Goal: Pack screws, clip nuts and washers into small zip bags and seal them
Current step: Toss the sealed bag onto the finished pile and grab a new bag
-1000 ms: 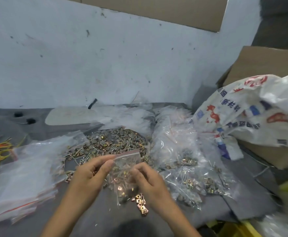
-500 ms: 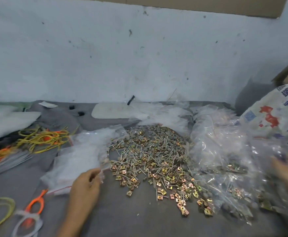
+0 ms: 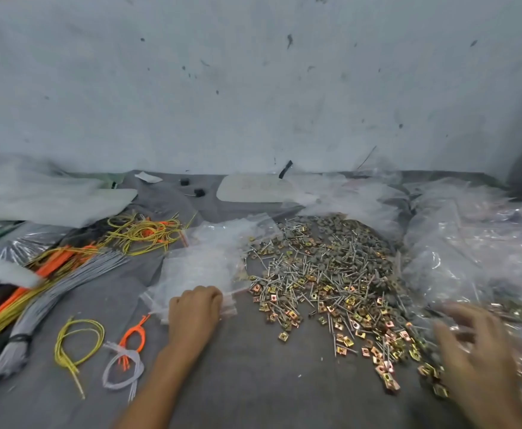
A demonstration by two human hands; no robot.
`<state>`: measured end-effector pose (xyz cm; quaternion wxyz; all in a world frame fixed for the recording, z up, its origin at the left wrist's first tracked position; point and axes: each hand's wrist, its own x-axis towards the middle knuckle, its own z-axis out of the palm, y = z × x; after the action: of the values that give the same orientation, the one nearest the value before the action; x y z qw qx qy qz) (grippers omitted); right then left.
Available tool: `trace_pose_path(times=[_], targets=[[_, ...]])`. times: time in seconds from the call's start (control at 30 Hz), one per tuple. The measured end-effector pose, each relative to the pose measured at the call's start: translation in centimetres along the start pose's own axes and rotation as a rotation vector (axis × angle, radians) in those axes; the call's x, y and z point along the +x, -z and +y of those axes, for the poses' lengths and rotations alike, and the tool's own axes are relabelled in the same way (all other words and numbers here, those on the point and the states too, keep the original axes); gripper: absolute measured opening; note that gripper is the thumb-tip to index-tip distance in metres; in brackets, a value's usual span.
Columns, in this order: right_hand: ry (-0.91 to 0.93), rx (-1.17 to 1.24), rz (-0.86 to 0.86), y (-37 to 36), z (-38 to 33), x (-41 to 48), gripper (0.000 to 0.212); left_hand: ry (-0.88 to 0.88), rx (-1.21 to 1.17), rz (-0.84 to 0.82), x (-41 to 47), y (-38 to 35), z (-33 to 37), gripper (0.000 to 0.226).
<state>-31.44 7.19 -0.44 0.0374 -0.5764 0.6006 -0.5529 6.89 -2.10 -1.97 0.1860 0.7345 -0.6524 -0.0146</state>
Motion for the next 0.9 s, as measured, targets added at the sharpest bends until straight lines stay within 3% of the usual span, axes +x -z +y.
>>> trace_pose_path(times=[0.07, 0.13, 0.2, 0.3, 0.37, 0.5, 0.6, 0.77, 0.9], targets=[[0.048, 0.016, -0.220, -1.4, -1.7, -1.1, 0.028, -0.017, -0.121, 0.006, 0.4, 0.1, 0.0, 0.017], [0.114, 0.070, -0.312, -4.4, -2.8, -2.9, 0.023, -0.010, -0.175, -0.008, 0.7, 0.3, -0.2, 0.029], [0.097, 0.111, -0.395, -6.9, -3.6, -3.2, 0.022, -0.004, -0.121, -0.080, 0.9, 0.5, -0.5, 0.043], [0.103, 0.126, -0.515, -10.3, -5.1, -3.5, 0.018, -0.060, 0.096, -0.168, 0.7, 0.8, -0.3, 0.028], [0.136, 0.096, -0.543, -12.0, -5.7, -3.2, 0.012, -0.067, 0.163, -0.113, 0.4, 1.1, 0.3, 0.026], [0.152, 0.028, -0.619, -14.0, -5.7, -3.6, 0.009, -0.037, 0.026, 0.065, 0.1, 1.4, 1.4, 0.024], [0.206, -0.027, -0.614, -14.2, -5.1, -4.4, 0.009, -0.023, -0.059, 0.093, 0.3, 1.5, 1.9, 0.022], [0.239, -0.039, -0.616, -14.3, -5.0, -4.6, 0.018, -0.047, -0.314, -0.009, 0.2, 1.8, 3.7, 0.038], [0.209, 0.023, -0.586, -14.3, -5.1, -4.5, 0.029, -0.026, -0.608, -0.120, -1.6, 1.6, 6.7, 0.024]])
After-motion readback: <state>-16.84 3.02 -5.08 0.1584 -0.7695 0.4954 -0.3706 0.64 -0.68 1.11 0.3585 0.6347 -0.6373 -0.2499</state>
